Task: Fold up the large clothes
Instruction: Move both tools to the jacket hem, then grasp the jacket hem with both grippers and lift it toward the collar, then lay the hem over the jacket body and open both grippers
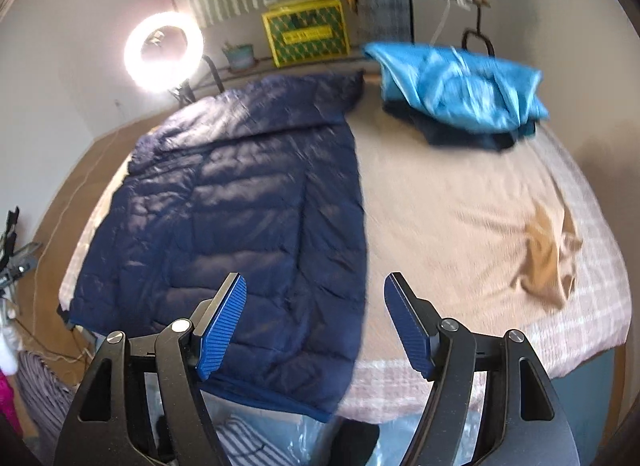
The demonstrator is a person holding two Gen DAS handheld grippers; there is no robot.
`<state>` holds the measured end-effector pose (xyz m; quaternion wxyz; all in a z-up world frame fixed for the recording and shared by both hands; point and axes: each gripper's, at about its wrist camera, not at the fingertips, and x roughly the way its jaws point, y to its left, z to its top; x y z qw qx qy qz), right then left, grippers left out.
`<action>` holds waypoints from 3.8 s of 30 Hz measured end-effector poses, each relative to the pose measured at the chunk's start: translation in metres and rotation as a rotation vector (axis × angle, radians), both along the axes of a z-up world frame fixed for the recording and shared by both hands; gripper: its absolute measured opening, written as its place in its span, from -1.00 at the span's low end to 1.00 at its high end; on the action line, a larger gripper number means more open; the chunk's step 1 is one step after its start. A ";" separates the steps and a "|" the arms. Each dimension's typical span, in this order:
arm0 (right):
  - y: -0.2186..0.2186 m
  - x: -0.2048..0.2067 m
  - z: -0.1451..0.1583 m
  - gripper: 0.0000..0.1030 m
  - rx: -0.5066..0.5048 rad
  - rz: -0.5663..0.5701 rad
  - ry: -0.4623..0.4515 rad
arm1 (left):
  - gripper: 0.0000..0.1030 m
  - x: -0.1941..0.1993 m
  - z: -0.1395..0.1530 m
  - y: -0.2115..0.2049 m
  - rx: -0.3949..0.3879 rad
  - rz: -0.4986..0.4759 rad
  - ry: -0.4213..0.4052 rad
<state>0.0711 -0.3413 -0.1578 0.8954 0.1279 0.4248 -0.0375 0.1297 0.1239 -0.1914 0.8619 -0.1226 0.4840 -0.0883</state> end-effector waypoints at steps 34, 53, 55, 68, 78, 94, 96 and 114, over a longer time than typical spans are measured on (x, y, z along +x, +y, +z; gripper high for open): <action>-0.011 -0.021 -0.097 0.30 0.454 0.115 0.199 | 0.04 -0.009 -0.095 0.026 -0.336 0.054 0.333; -0.002 -0.001 -0.043 -0.91 0.491 0.117 0.027 | -0.87 0.011 0.000 0.031 -0.438 0.027 0.087; -0.004 0.006 -0.031 -0.91 0.492 0.111 -0.007 | -0.87 0.022 0.013 0.030 -0.437 0.024 0.055; -0.009 0.086 0.040 -0.92 0.352 0.110 -0.145 | -0.88 0.136 0.069 0.012 -0.357 -0.009 -0.078; -0.010 0.195 0.087 -0.92 0.175 0.093 -0.184 | -0.89 0.259 0.082 -0.010 -0.288 0.021 -0.142; -0.031 0.401 0.031 -0.92 0.023 0.027 -0.083 | -0.89 0.451 0.001 -0.067 -0.076 0.044 -0.075; -0.034 0.416 0.016 -0.92 0.015 0.020 -0.059 | -0.89 0.462 -0.015 -0.071 -0.054 0.043 -0.060; -0.089 0.420 0.002 -0.08 0.229 0.091 -0.069 | 0.11 0.477 0.004 -0.022 -0.207 0.012 -0.102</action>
